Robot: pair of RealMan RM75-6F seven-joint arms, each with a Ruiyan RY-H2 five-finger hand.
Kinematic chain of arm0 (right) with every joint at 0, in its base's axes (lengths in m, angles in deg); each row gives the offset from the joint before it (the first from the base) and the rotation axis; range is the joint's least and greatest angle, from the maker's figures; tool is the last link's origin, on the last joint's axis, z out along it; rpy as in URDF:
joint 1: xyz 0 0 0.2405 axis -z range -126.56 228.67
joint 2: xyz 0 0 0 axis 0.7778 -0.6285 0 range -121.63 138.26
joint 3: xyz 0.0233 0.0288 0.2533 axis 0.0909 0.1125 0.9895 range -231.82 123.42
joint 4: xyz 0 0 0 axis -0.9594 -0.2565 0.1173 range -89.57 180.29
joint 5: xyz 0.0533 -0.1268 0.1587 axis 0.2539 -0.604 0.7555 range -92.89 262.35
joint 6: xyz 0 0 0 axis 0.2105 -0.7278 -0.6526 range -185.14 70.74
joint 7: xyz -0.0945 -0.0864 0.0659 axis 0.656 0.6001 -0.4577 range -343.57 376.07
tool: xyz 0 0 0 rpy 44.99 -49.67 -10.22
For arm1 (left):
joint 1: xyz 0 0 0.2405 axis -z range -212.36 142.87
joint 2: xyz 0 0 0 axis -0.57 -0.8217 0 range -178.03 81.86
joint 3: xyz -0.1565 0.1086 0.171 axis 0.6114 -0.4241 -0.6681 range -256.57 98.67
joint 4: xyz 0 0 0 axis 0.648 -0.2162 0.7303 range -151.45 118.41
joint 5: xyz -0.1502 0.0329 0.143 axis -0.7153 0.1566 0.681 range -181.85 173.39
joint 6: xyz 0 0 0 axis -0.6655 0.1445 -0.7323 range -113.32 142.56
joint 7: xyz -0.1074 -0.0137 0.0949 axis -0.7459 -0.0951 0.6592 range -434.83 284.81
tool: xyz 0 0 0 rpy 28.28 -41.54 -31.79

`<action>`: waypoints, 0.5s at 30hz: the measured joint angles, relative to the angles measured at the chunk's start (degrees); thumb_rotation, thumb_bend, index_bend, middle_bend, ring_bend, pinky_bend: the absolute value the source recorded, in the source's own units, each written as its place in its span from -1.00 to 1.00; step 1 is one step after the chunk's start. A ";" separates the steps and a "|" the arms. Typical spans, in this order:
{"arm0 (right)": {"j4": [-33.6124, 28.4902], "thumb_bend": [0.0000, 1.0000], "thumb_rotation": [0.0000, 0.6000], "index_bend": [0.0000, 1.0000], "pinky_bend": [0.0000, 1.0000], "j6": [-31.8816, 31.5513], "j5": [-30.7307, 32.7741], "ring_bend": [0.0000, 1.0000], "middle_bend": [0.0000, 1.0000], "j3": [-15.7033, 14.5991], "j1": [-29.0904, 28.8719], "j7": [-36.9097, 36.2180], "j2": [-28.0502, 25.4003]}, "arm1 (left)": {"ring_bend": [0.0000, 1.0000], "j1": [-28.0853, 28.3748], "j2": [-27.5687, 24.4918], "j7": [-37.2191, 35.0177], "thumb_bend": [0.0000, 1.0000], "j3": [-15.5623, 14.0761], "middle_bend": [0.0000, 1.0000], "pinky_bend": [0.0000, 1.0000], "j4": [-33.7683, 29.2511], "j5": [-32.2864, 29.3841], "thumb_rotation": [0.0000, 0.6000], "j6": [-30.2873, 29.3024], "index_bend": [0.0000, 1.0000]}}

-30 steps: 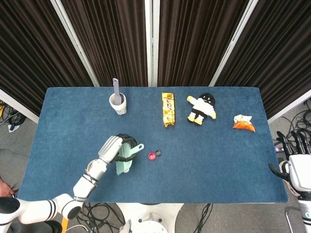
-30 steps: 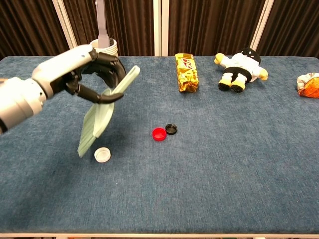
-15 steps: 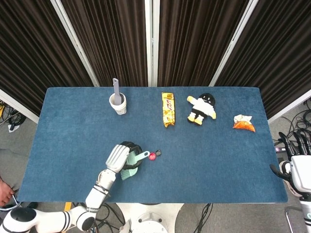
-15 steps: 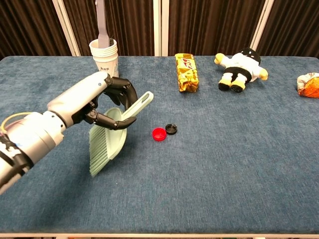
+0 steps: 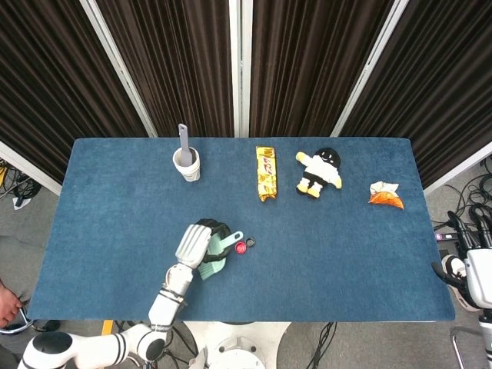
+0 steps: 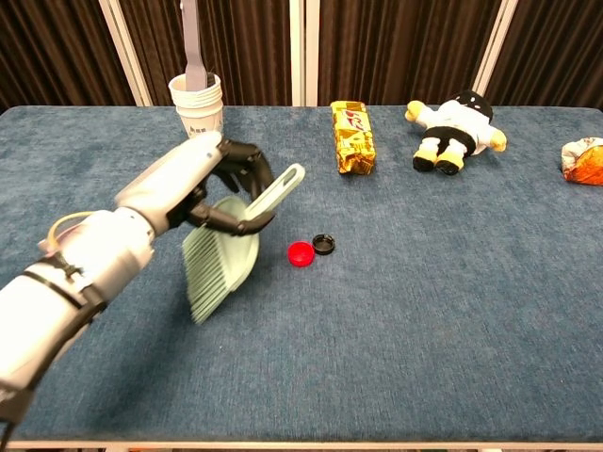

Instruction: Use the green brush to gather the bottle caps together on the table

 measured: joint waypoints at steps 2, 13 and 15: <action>-0.07 -0.83 1.00 -0.95 -0.92 0.09 -0.06 -1.00 -0.50 -0.04 -0.07 0.05 0.03 | -0.20 1.01 0.97 0.23 -0.25 1.82 0.15 -0.29 0.45 -0.47 1.00 0.71 0.00; -0.06 -0.83 1.00 -0.95 -0.92 0.20 0.14 -1.00 -0.50 0.06 -0.25 0.07 -0.03 | -0.20 7.74 6.27 4.55 -0.25 9.68 0.15 -0.29 4.96 -4.66 1.00 6.78 0.00; -0.16 -0.83 1.00 -0.95 -0.92 0.09 0.27 -1.00 -0.50 0.12 -0.20 0.13 -0.09 | -0.20 7.69 6.04 4.52 -0.25 9.82 0.15 -0.29 4.50 -4.33 1.00 6.05 0.00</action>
